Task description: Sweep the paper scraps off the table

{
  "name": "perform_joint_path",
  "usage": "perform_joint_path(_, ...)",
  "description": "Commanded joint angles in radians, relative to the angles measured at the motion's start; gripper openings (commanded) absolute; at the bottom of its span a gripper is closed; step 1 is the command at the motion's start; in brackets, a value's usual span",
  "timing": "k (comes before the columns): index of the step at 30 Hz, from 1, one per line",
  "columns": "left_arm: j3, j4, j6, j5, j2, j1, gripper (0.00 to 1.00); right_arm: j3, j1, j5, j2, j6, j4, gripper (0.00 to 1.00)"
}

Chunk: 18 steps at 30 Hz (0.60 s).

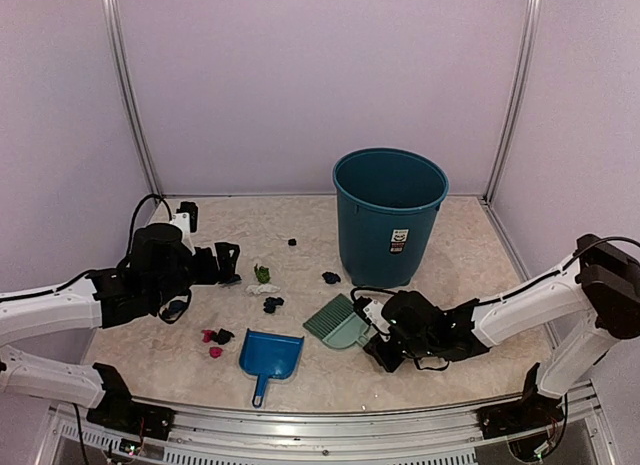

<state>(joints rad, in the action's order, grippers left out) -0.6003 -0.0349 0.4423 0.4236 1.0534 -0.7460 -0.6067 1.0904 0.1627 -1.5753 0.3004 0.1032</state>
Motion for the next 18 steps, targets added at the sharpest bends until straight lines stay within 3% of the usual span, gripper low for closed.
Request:
perform_joint_path(1, 0.002, 0.014, 0.02, -0.041, -0.041, -0.012, 0.99, 0.006, 0.006, 0.006, 0.081, -0.031, 0.013, 0.0)
perform_joint_path(18, -0.023, 0.078, 0.115, -0.248, -0.132, -0.013, 0.94, 0.053, 0.008, 0.001, 0.281, -0.127, 0.187, 0.0)
